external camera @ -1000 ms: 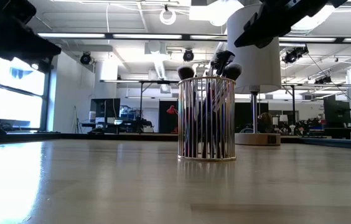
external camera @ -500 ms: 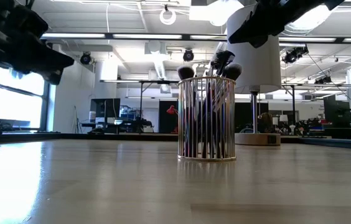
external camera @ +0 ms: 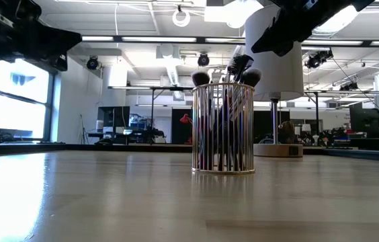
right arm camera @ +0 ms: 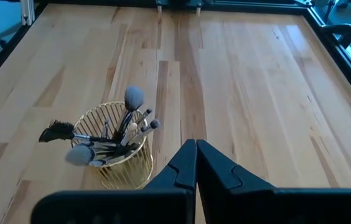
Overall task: Put items in baskets/containers
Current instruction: Return to Home Position
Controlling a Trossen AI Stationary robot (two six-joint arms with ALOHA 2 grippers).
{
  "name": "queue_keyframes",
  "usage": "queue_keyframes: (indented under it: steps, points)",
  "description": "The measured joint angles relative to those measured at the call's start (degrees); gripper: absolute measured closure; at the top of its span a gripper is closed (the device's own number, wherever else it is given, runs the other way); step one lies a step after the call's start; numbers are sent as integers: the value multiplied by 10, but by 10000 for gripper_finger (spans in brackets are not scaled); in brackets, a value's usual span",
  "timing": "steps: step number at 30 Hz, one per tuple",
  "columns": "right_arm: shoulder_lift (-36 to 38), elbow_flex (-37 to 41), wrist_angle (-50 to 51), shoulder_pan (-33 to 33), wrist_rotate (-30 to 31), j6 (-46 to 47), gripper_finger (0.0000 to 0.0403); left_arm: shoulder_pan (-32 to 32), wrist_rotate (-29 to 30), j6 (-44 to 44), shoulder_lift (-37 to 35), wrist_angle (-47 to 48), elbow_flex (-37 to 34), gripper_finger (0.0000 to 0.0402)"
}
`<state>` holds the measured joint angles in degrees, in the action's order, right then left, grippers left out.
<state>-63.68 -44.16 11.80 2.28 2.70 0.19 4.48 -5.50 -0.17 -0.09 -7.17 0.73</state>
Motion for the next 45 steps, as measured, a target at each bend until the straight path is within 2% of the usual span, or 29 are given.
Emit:
queue_keyframes:
  steps: [12,16,19,21,26,30,35,39,45]
  points:
    - [0,0,21,0,-5,-4,402,12,-11,28,5,30,0,401]
    - [0,1,36,0,-20,-13,402,12,-8,1,5,58,0,401]
    - [11,37,-3,0,-27,-10,402,12,2,-1,6,68,4,401]
    - [30,86,-66,0,-26,6,402,12,5,-1,7,69,6,401]
    - [104,223,-206,0,-22,54,402,12,5,-1,6,70,8,401]
    - [184,304,-226,0,-18,86,402,12,6,-3,6,71,8,401]
    - [305,368,-228,0,-15,103,403,12,7,-3,6,72,9,401]
    - [399,398,-176,0,-16,105,403,12,7,-3,6,72,9,401]
    - [521,378,27,0,-29,101,403,12,7,-3,6,73,9,401]
